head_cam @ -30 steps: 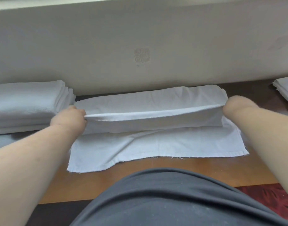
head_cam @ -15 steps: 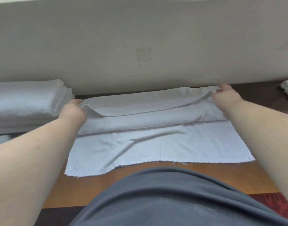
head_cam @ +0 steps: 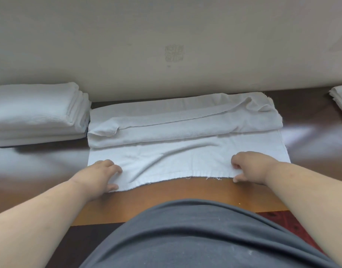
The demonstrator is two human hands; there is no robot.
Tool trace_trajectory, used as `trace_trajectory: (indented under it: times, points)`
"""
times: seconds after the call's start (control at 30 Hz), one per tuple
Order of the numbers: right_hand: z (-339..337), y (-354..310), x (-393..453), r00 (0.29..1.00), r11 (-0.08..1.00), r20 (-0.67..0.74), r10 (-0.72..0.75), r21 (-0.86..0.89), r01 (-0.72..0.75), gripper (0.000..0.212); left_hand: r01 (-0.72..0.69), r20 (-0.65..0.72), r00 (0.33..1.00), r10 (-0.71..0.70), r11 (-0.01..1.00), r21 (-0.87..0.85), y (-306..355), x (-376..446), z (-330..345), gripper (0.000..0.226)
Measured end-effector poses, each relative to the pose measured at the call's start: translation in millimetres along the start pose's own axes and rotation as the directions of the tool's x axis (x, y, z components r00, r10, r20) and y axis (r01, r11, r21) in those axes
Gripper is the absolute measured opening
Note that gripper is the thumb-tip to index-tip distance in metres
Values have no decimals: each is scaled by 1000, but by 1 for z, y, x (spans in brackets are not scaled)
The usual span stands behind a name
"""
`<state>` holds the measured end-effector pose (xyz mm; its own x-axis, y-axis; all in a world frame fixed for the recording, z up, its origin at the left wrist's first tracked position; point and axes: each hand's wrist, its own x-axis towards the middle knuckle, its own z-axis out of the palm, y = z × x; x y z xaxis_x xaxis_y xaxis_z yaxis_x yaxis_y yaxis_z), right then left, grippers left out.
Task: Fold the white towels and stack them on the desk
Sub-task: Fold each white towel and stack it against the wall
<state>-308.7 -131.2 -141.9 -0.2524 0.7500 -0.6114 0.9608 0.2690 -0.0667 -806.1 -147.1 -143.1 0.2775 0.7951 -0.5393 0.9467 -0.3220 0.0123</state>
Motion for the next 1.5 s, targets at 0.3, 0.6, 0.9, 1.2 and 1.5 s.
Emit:
trace_trajectory:
  times: [0.3,0.6,0.9,1.2,1.5]
  points:
    - [17,4,-26,998,997,20,62,-46,-61,10,63,33,997,-66,995,82,4,-6,-2,28]
    - [-4,-7,-31,977,986,133,164,-3,-165,10,166,77,979,-186,962,215,48,6,-29,49]
    - [24,-63,-15,988,988,-19,-156,4,157,66,-174,-58,983,175,984,36,148,55,-34,63]
    - [17,-65,-12,980,988,-154,-123,69,135,47,-189,-20,982,189,982,6,153,36,-21,57]
    - [37,-30,-35,959,977,-263,109,206,-55,39,-134,-45,991,129,983,-129,146,31,-9,35]
